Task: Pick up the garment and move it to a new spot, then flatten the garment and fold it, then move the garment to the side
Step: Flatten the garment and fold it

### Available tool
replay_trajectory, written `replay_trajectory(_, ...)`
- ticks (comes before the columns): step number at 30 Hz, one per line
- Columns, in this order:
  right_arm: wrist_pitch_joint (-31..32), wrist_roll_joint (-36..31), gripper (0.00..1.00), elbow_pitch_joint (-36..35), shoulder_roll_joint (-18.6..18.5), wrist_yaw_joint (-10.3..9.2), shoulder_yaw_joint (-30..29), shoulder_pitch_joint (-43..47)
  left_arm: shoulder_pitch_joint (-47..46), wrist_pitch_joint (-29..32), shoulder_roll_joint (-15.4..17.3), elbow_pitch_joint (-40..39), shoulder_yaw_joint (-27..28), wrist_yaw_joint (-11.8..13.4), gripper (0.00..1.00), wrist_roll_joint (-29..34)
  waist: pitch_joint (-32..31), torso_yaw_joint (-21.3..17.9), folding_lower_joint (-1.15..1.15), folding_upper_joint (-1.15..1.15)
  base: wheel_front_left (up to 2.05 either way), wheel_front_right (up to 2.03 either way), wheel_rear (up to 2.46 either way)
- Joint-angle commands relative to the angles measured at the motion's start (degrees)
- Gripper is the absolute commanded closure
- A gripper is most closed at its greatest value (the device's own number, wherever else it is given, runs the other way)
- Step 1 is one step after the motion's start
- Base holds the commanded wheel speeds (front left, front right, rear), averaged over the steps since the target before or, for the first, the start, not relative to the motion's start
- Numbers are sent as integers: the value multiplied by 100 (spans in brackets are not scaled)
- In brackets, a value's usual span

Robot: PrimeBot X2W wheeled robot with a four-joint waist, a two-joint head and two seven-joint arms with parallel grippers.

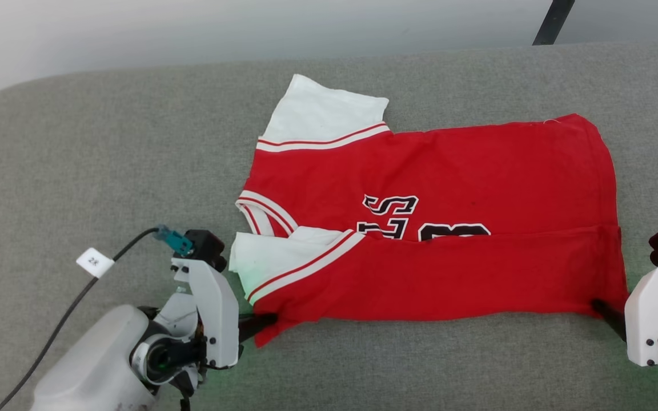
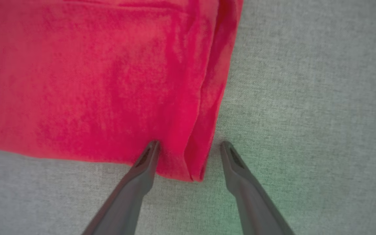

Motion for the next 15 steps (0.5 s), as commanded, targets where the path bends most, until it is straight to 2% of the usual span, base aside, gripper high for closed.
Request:
replay_trajectory(1,-31,70,100,117,39,-8,119,24,57,-48,-75,52,-47,-20,100,21,-19,2,0,0,0,0,0)
replay_trajectory(9,-436,245,100,204,-132,-9,111,26,436,-392,122,-267,85,-73,100,-65,-138,-41,0,0,0,0,0)
replay_trajectory(15,-602,491,100,28,-338,-9,144,225,968,-689,390,-958,186,95,100,-51,-202,16,0,0,0,0,0)
